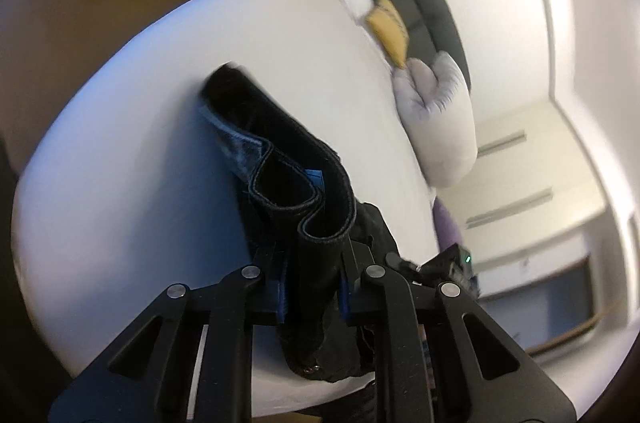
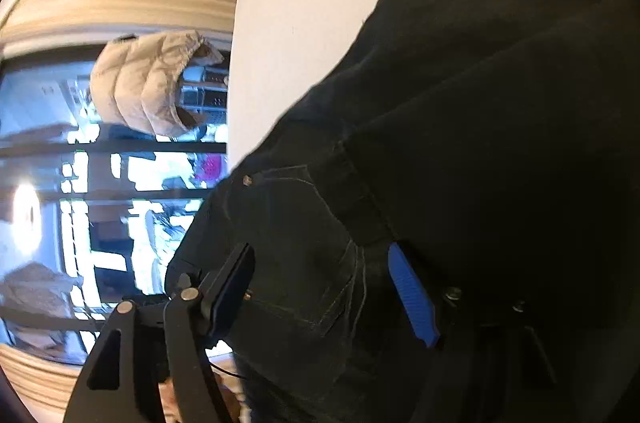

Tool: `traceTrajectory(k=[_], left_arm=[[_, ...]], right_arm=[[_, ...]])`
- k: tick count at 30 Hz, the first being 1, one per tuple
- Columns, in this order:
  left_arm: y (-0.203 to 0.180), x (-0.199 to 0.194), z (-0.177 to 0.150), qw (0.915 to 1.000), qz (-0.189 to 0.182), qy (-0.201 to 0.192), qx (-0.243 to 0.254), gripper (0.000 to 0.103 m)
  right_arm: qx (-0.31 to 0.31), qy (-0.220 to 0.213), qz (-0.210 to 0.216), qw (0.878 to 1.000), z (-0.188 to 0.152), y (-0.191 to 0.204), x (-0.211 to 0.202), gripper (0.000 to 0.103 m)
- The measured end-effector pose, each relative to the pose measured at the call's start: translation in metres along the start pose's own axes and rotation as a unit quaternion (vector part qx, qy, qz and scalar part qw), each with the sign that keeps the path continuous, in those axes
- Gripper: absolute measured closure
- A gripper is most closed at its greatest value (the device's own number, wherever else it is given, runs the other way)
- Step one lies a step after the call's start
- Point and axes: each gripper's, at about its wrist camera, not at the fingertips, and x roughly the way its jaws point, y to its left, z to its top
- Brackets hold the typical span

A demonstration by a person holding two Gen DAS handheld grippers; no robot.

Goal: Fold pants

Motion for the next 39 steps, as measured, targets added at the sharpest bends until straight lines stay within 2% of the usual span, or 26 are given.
traceTrajectory(k=[3, 5, 9, 11, 14, 17, 19, 21, 22, 24, 28, 29, 30, 32, 34, 35, 36, 39], left_arm=[[-0.048, 0.011, -0.004, 0.9961, -0.004, 0.011, 0.087, 0.087], [-0.082, 0.026, -0.012, 0.9891, -0.007, 0.025, 0.145, 0.087], [-0.145, 0.071, -0.052, 0.9619, -0.009, 0.072, 0.263, 0.087], [-0.163, 0.093, -0.073, 0.9476, -0.011, 0.099, 0.304, 0.087], [-0.175, 0.118, -0.096, 0.9342, -0.008, 0.129, 0.333, 0.087], [-0.182, 0.138, -0.108, 0.9265, 0.0, 0.145, 0.347, 0.088], [-0.188, 0.148, -0.112, 0.9206, 0.011, 0.147, 0.361, 0.088], [-0.199, 0.156, -0.118, 0.9088, 0.025, 0.142, 0.391, 0.088], [-0.205, 0.159, -0.123, 0.9025, 0.031, 0.141, 0.406, 0.088], [-0.212, 0.167, -0.133, 0.8909, 0.043, 0.144, 0.429, 0.088], [-0.227, 0.181, -0.157, 0.8774, 0.048, 0.154, 0.452, 0.088], [-0.229, 0.184, -0.16, 0.8724, 0.051, 0.155, 0.461, 0.088], [-0.235, 0.192, -0.165, 0.8672, 0.053, 0.158, 0.469, 0.088], [-0.239, 0.201, -0.17, 0.8634, 0.05, 0.168, 0.473, 0.088], [-0.246, 0.211, -0.18, 0.856, 0.051, 0.175, 0.484, 0.088], [-0.244, 0.212, -0.178, 0.8551, 0.05, 0.178, 0.485, 0.088], [-0.246, 0.216, -0.18, 0.8545, 0.047, 0.182, 0.484, 0.088], [-0.251, 0.225, -0.186, 0.8524, 0.036, 0.194, 0.484, 0.088]], right_arm=[[-0.009, -0.016, 0.037, 0.999, 0.002, 0.008, -0.016, 0.03], [-0.022, -0.021, 0.056, 0.998, 0.005, 0.015, -0.032, 0.028], [-0.046, -0.031, 0.067, 0.996, 0.009, 0.025, -0.057, 0.018], [-0.054, -0.034, 0.075, 0.995, 0.008, 0.029, -0.067, 0.014], [-0.071, -0.024, 0.084, 0.994, -0.002, 0.032, -0.073, 0.013], [-0.091, -0.008, 0.083, 0.992, -0.012, 0.033, -0.073, 0.013], [-0.101, -0.009, 0.068, 0.992, -0.015, 0.032, -0.072, 0.013], [-0.11, -0.015, 0.042, 0.993, -0.016, 0.031, -0.072, 0.014], [-0.11, -0.012, 0.02, 0.994, -0.016, 0.03, -0.069, 0.019], [-0.108, -0.007, 0.005, 0.994, -0.014, 0.026, -0.068, 0.023], [-0.116, -0.01, -0.013, 0.993, -0.017, 0.027, -0.072, 0.034], [-0.122, -0.013, -0.019, 0.992, -0.017, 0.028, -0.073, 0.042], [-0.123, -0.013, -0.027, 0.992, -0.017, 0.027, -0.074, 0.044], [-0.124, -0.014, -0.044, 0.991, -0.017, 0.026, -0.075, 0.054], [-0.131, -0.017, -0.064, 0.989, -0.018, 0.024, -0.079, 0.069], [-0.132, -0.023, -0.075, 0.988, -0.019, 0.021, -0.082, 0.079], [-0.133, -0.028, -0.077, 0.988, -0.02, 0.017, -0.085, 0.083], [-0.133, -0.052, -0.082, 0.986, -0.023, 0.005, -0.101, 0.085]])
